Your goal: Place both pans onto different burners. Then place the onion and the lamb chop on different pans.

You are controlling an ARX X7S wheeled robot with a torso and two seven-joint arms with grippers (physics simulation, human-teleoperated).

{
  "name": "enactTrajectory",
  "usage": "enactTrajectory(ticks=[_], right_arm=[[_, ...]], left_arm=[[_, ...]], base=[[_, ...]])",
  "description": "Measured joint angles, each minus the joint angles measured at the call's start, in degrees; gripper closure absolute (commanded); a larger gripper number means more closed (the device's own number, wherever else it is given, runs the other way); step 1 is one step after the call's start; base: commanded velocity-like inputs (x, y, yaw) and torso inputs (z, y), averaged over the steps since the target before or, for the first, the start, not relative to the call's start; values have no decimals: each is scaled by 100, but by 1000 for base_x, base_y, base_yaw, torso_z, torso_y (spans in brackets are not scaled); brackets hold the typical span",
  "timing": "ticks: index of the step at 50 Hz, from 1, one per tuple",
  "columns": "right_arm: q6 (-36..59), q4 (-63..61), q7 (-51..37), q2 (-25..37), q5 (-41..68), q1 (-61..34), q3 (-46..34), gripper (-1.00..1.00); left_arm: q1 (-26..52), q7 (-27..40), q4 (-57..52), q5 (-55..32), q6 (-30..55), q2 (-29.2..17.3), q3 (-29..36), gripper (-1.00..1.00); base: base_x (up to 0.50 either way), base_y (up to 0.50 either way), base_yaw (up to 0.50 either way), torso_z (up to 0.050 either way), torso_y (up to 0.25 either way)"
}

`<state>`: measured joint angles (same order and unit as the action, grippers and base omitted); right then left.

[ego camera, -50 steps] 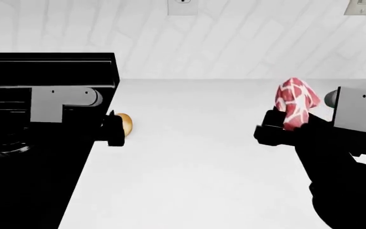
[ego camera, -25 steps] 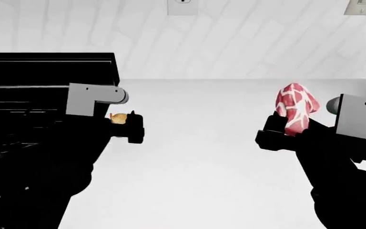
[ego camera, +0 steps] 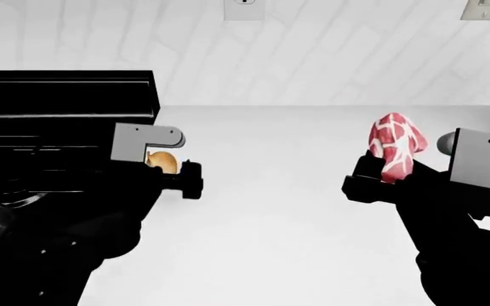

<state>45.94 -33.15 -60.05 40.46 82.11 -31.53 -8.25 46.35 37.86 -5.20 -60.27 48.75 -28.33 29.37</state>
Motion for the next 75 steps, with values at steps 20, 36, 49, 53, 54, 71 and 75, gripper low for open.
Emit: enactTrajectory(ticks=[20, 36, 49, 53, 54, 71, 75], right_arm=[[-72, 20, 67, -1, -50, 94, -5, 100], [-164, -91, 232, 3, -160, 152, -16, 100], [-242, -185, 376, 10, -208, 194, -14, 100], [-257, -202, 395, 14, -209, 200, -10, 100], [-261, -205, 400, 15, -209, 201, -10, 100], [-250, -246, 415, 35, -172, 158, -43, 100], [-239, -248, 417, 41, -163, 149, -60, 100]], left_arm=[[6, -142, 236, 193, -122, 10, 85, 100], [-15, 481, -1148, -626, 197, -72, -359, 100], [133, 1074, -2168, -1326, 440, -237, -722, 100], [201, 1233, -2382, -1526, 495, -285, -808, 100], [219, 1271, -2431, -1575, 508, -296, -828, 100], [483, 1737, -2950, -2215, 648, -458, -1048, 100], [496, 1775, -2996, -2271, 649, -479, -1068, 100]], base=[[11, -3, -11, 0, 0], [3, 0, -2, 0, 0], [0, 0, 0, 0, 0], [0, 0, 0, 0, 0], [0, 0, 0, 0, 0], [-182, 2, 0, 0, 0], [-500, 10, 0, 0, 0]])
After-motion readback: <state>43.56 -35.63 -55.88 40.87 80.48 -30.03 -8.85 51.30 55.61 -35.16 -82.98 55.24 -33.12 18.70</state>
